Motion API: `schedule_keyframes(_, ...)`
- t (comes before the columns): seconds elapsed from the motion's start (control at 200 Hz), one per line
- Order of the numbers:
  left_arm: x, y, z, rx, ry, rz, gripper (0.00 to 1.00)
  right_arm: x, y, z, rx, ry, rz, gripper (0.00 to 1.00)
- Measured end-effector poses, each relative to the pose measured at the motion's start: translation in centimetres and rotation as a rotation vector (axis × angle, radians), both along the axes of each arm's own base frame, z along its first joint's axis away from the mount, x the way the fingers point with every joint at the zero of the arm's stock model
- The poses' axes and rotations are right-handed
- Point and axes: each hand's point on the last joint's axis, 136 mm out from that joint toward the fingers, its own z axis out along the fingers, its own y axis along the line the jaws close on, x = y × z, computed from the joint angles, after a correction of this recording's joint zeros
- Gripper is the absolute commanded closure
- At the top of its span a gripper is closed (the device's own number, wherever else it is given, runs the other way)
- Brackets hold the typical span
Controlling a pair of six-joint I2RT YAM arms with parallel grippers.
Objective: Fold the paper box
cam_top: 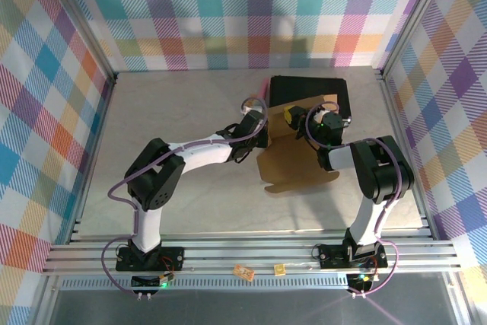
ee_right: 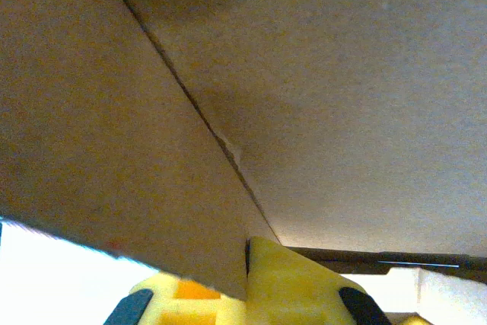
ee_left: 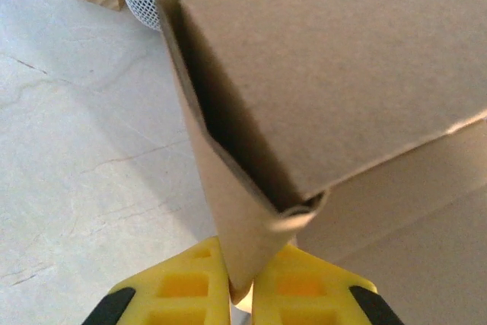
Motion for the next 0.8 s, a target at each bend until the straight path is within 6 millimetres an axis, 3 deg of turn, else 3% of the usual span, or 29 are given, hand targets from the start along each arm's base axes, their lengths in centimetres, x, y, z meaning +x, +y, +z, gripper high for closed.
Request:
schedule_keyframes(0.09, 0.4, 0.0, -0.1, 0.011, 0.0, 0.013, 1.0, 0.1, -0.1, 0.2, 0.0, -0.002, -0.008, 1.0)
schedule_keyframes(0.52, 1.0, -0.1, -0.1, 0.083, 0.023, 0.042, 1.0, 0.2, -0.8, 0.0, -0.017, 0.062, -0.047, 1.0)
schedule_keyframes(0.705, 1.0, -0.1, 0.0, 0.117, 0.027, 0.048, 1.0, -1.1, -0.3, 0.3, -0.056, 0.125, -0.011, 0.56)
schedule_keyframes(0.8, 0.8, 0.1, 0.0, 0.135, 0.039, 0.044, 1.0, -2.3, 0.1, 1.6, -0.119, 0.138, 0.02, 0.43)
